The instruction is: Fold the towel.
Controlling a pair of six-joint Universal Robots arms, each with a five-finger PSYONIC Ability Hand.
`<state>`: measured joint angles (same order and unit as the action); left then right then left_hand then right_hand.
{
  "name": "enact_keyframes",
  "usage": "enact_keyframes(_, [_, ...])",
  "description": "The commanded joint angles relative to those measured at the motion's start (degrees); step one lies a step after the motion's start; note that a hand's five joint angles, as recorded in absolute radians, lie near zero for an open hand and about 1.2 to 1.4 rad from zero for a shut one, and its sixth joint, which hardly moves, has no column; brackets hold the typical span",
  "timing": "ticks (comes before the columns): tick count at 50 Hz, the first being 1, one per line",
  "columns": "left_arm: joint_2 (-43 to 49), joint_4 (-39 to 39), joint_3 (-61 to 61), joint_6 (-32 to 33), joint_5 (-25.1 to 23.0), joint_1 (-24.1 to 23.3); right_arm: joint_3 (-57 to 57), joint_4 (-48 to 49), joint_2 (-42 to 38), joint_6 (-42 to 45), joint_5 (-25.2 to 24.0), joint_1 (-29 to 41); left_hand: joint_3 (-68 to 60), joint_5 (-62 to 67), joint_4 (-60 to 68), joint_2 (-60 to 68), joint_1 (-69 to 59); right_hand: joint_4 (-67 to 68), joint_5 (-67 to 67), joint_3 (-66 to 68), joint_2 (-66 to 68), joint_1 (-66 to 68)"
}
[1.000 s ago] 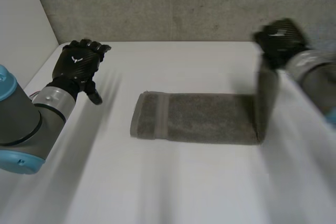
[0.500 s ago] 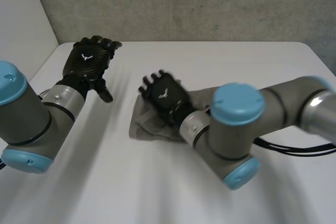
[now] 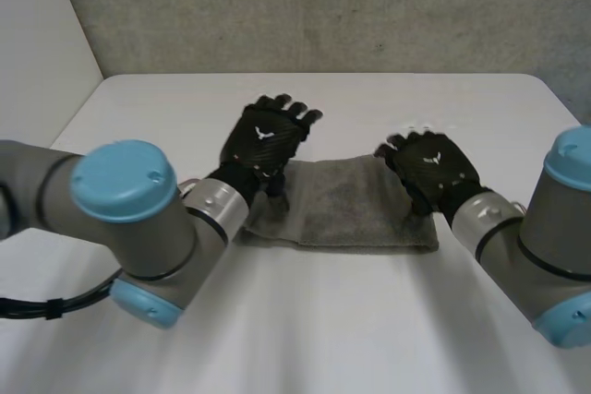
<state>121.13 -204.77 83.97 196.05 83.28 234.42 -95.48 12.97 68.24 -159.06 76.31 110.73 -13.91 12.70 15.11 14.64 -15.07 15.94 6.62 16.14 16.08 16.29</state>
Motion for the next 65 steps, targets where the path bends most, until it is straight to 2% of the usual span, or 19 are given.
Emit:
enact_keyframes(1, [3.7, 0.1, -2.1, -0.1, 3.5, -0.5, -1.4, 0.4, -4.7, 0.6, -0.6, -2.5, 2.2, -11.0, -3.4, -2.9, 3.3, 6.7, 6.1, 6.5, 6.6, 6.4])
enact_keyframes(5, [3.8, 0.1, -1.6, -0.2, 3.7, -0.5, -0.1, 0.4, -8.5, 2.5, -0.1, -2.7, 2.2, -11.0, -3.4, -2.9, 3.3, 15.7, 15.0, 15.5, 15.5, 15.3])
enact_keyframes(7, [3.3, 0.2, -1.0, -0.3, 3.8, -0.5, 1.3, 0.4, -10.7, 4.4, 0.8, -2.9, 2.3, -11.1, -3.5, -3.1, 3.5, 33.6, 32.9, 33.4, 33.4, 33.2])
enact_keyframes(10, [2.7, 0.3, 0.0, -0.4, 3.8, -0.1, 1.7, 0.4, -11.1, 5.3, 0.8, -3.9, 2.3, -11.1, -3.5, -3.1, 3.5, 49.8, 49.1, 49.6, 49.6, 49.4])
enact_keyframes(13, [2.3, 0.3, 0.5, -0.4, 3.8, 0.0, 2.0, 0.4, -11.1, 5.6, 0.9, -4.1, 2.3, -11.1, -3.5, -3.1, 3.5, 52.8, 52.2, 52.6, 52.7, 52.5])
enact_keyframes(15, [0.9, 0.3, 1.2, -0.5, 3.8, 0.1, 2.4, 0.1, -11.5, 6.7, 1.4, -4.2, 2.3, -11.1, -3.5, -3.1, 3.5, 64.0, 63.3, 63.8, 63.9, 63.7])
enact_keyframes(24, [-1.9, 0.4, 3.5, -0.5, 3.8, 1.2, 1.7, -0.6, -7.6, 10.4, 4.2, -4.5, 2.5, -11.3, -3.7, -3.2, 3.7, 64.1, 63.4, 63.9, 63.9, 63.7])
enact_keyframes(29, [-6.3, 0.4, 6.0, -0.6, 3.6, 4.2, 1.2, -1.6, -0.8, 23.0, 5.3, -4.1, 2.7, -11.5, -3.9, -3.4, 3.9, 64.1, 63.4, 63.9, 63.9, 63.7])
enact_keyframes(34, [-8.9, 0.4, 6.6, -0.7, 3.5, 6.5, 3.6, -1.1, 0.3, 32.0, 6.9, -3.0, 2.9, -11.6, -4.1, -3.6, 4.0, 64.1, 63.4, 63.9, 63.9, 63.7])
enact_keyframes(38, [-10.2, 0.2, 6.5, -0.8, 3.6, 7.5, 7.1, -0.8, -0.1, 34.2, 7.5, 2.0, 3.0, -11.8, -4.2, -3.8, 4.2, 64.1, 63.4, 63.9, 63.9, 63.7])
enact_keyframes(42, [-11.9, 0.0, 6.3, -2.8, 3.8, 9.2, 13.2, 2.7, -4.9, 34.8, 5.9, 13.8, 3.2, -12.0, -4.4, -3.9, 4.4, 64.1, 63.4, 63.9, 63.9, 63.7])
enact_keyframes(43, [-11.9, 0.0, 6.3, -2.8, 3.8, 9.2, 13.2, 2.8, -5.0, 34.8, 5.9, 13.8, 3.2, -12.0, -4.4, -3.9, 4.4, 64.1, 63.4, 63.9, 63.9, 63.7])
enact_keyframes(45, [-12.9, -0.1, 6.6, -5.8, 3.8, 10.2, 15.5, 4.5, -11.0, 35.4, 1.8, 19.4, 3.0, -11.8, -4.2, -3.8, 4.2, 64.1, 63.4, 63.9, 63.9, 63.7])
enact_keyframes(50, [-13.5, 0.1, 6.8, -9.7, 3.9, 11.1, 16.5, 2.7, -17.5, 36.8, -4.9, 22.5, 2.9, -11.6, -4.1, -3.6, 4.0, 64.1, 63.4, 63.9, 63.9, 63.7])
enact_keyframes(55, [-13.4, 0.4, 7.3, -10.9, 3.8, 11.1, 18.0, -1.3, -20.2, 36.5, -4.0, 22.3, 2.9, -11.6, -4.1, -3.6, 4.0, 64.1, 63.4, 63.9, 63.9, 63.7])
enact_keyframes(56, [-13.4, 0.3, 7.6, -10.8, 3.7, 11.1, 17.8, -1.9, -20.2, 35.7, -3.0, 22.2, 2.7, -11.5, -3.9, -3.4, 3.9, 45.3, 44.6, 45.1, 45.2, 44.9])
enact_keyframes(57, [-13.4, 0.3, 7.6, -10.8, 3.7, 11.1, 17.8, -1.9, -20.2, 35.7, -3.0, 22.2, 2.7, -11.5, -3.9, -3.4, 3.9, 45.1, 44.4, 44.9, 45.0, 44.8])
enact_keyframes(58, [-13.4, 0.3, 7.8, -10.7, 3.6, 11.0, 17.3, -2.0, -19.6, 34.7, -2.0, 22.0, 2.8, -11.6, -4.0, -3.6, 4.0, 25.0, 24.3, 24.8, 24.8, 24.6])
enact_keyframes(65, [-12.8, -0.1, 7.1, -10.7, 3.6, 10.3, 13.3, -1.7, -9.6, 22.7, 0.5, 20.4, 2.9, -11.6, -4.1, -3.6, 4.0, 5.1, 4.4, 4.9, 4.9, 4.7])
